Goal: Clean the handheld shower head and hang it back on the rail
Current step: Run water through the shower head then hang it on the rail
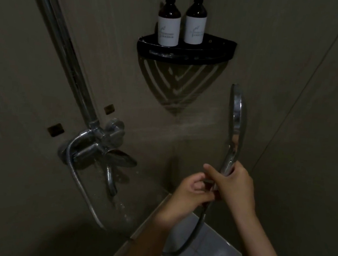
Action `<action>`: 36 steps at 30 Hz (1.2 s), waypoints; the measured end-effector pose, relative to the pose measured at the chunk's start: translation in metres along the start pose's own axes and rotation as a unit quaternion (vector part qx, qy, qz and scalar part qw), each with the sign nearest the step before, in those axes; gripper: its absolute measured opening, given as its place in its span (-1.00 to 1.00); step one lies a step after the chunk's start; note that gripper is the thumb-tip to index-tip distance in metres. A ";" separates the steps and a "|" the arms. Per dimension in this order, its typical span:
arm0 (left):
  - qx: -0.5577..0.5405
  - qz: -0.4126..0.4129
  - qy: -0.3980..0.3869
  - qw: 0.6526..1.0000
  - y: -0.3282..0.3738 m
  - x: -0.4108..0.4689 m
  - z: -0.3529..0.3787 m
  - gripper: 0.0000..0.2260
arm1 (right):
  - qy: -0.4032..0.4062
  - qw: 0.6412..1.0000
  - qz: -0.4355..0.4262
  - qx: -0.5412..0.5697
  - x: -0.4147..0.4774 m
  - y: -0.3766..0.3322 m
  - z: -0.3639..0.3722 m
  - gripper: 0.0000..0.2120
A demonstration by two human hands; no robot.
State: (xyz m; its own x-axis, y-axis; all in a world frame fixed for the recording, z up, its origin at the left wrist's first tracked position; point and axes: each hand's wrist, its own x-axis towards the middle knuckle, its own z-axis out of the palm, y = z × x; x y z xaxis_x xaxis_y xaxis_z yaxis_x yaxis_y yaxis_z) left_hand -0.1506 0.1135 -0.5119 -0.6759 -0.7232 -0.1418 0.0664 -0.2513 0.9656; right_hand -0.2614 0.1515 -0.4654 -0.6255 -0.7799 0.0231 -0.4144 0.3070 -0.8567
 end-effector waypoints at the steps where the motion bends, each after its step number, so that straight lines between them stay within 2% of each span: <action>1: 0.003 0.006 0.001 1.000 0.000 -0.001 0.005 -0.72 | -0.002 1.000 0.001 0.000 -0.001 0.002 -0.003 -0.67; 7: 0.028 0.018 -0.005 0.999 -0.001 -0.010 0.031 -0.71 | 0.032 0.999 -0.012 -0.010 -0.011 0.014 -0.022 -0.68; 20: 0.061 0.011 -0.086 0.994 -0.019 -0.076 0.064 -0.71 | 0.104 0.993 0.049 -0.010 -0.098 0.040 -0.051 -0.63; 27: 0.075 -0.011 -0.174 0.982 -0.047 -0.136 0.085 -0.68 | 0.192 0.976 0.102 -0.005 -0.186 0.061 -0.066 -0.61; 36: 0.079 -0.051 -0.283 0.954 -0.076 -0.199 0.150 -0.72 | 0.279 0.947 0.157 -0.016 -0.275 0.101 -0.115 -0.62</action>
State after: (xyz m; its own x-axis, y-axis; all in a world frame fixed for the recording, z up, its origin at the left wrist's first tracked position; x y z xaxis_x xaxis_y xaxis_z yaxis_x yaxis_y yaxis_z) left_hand -0.1314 0.3726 -0.5249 -0.9644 -0.2247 -0.1397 -0.1023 -0.1700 0.9801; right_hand -0.2075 0.4601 -0.4994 -0.9698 -0.2398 0.0454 -0.1633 0.4996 -0.8507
